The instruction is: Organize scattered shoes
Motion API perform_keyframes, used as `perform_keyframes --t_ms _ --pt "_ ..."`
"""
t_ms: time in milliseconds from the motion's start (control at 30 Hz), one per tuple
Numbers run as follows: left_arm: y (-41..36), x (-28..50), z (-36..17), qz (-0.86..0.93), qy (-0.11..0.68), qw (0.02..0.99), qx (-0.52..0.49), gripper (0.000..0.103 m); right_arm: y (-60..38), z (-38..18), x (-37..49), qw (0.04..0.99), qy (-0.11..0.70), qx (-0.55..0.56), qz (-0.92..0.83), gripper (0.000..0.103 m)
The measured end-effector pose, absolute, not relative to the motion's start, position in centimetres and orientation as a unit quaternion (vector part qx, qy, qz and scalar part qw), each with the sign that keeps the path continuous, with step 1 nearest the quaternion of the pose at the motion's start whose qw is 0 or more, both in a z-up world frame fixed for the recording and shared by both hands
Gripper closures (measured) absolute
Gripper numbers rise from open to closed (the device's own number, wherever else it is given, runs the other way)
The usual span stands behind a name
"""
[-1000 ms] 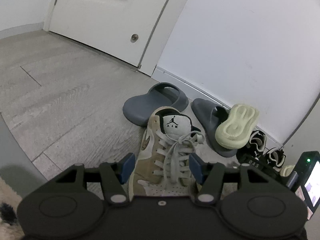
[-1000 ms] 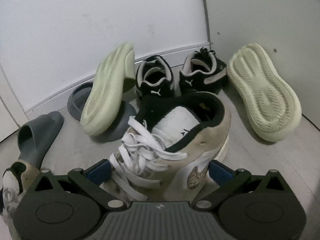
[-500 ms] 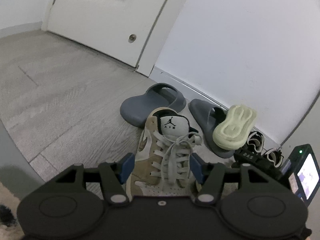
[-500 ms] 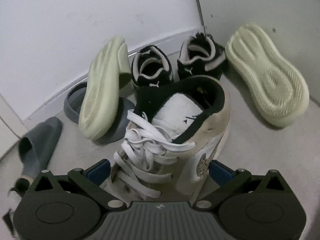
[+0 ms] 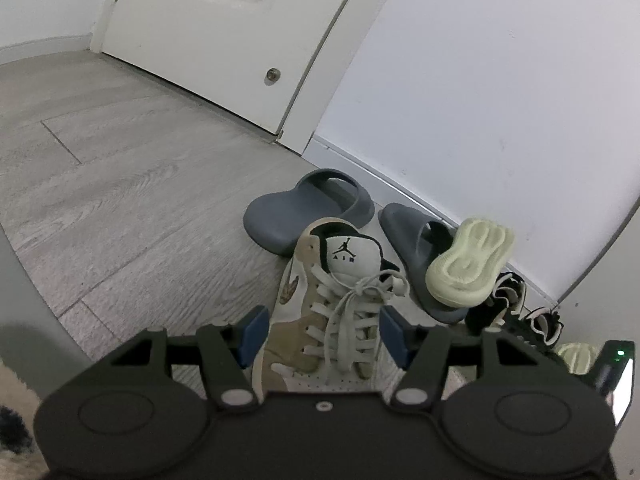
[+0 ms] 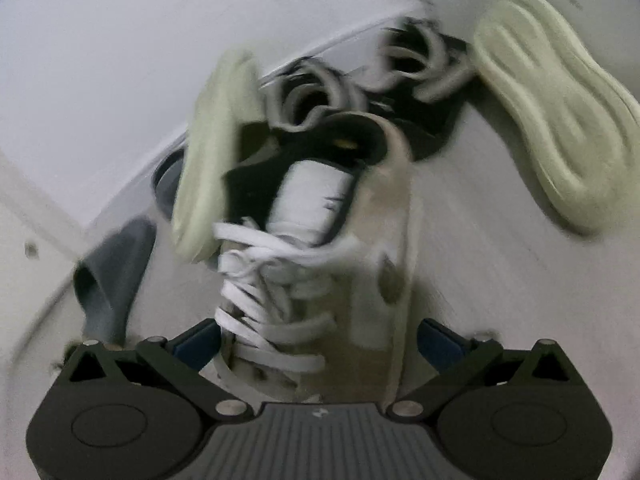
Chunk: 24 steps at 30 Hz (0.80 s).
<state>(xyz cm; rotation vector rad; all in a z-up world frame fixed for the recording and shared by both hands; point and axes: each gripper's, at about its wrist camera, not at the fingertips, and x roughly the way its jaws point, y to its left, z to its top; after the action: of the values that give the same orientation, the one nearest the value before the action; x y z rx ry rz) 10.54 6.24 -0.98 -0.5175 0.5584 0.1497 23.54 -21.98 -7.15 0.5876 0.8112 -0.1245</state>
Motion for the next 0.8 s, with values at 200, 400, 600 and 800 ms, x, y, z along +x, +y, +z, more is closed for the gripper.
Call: perform_keyframes --t_ms 200,400,600,800 --pt "6.4 10.8 -1.1 0.074 0.277 0.924 -0.255 0.040 -17.9 -7.5 24.8 0.908 0.394 0.126 -0.068 0.000" --pt "6.4 10.5 -0.8 0.071 0.270 0.926 -0.253 0.040 -18.9 -7.7 23.9 0.915 0.390 0.104 -0.025 0.002" --pt "7.5 9.4 0.6 0.073 0.240 0.934 -0.254 0.040 -18.3 -7.0 21.6 0.905 0.415 0.041 0.081 0.006" --pt "9.2 7.8 3.6 0.077 0.201 0.955 -0.205 0.037 -13.8 -7.1 19.1 0.897 0.417 0.023 0.142 0.006"
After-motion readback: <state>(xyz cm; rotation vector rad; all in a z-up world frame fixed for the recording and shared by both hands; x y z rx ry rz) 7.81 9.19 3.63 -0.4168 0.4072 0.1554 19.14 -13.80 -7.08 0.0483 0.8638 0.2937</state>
